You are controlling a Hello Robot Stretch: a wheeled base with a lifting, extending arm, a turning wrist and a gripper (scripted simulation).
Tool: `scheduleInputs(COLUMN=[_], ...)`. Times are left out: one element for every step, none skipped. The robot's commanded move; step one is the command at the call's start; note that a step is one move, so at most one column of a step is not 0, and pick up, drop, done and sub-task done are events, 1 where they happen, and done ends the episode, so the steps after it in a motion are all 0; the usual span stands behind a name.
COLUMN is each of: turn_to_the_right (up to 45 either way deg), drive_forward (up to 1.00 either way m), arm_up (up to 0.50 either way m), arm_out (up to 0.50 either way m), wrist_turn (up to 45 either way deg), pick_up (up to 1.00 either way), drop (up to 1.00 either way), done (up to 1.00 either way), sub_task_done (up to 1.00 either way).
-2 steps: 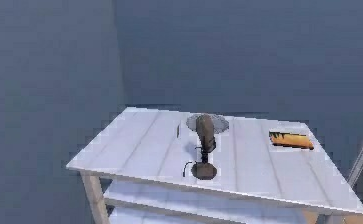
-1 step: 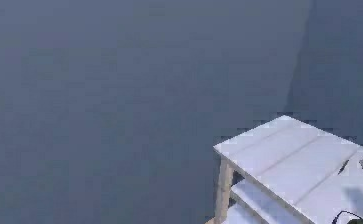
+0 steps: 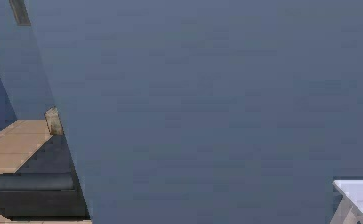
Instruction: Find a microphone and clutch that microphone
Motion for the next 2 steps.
scheduleInputs(turn_to_the_right=[0.0,0.0], drive_forward=[0.00,0.00], arm_up=[0.50,0.34], arm_out=[0.00,0.00], wrist_turn=[0.0,0.0], pick_up=[0.00,0.00], drop=[0.00,0.00], done=[0.00,0.00], sub_task_done=[0.00,0.00])
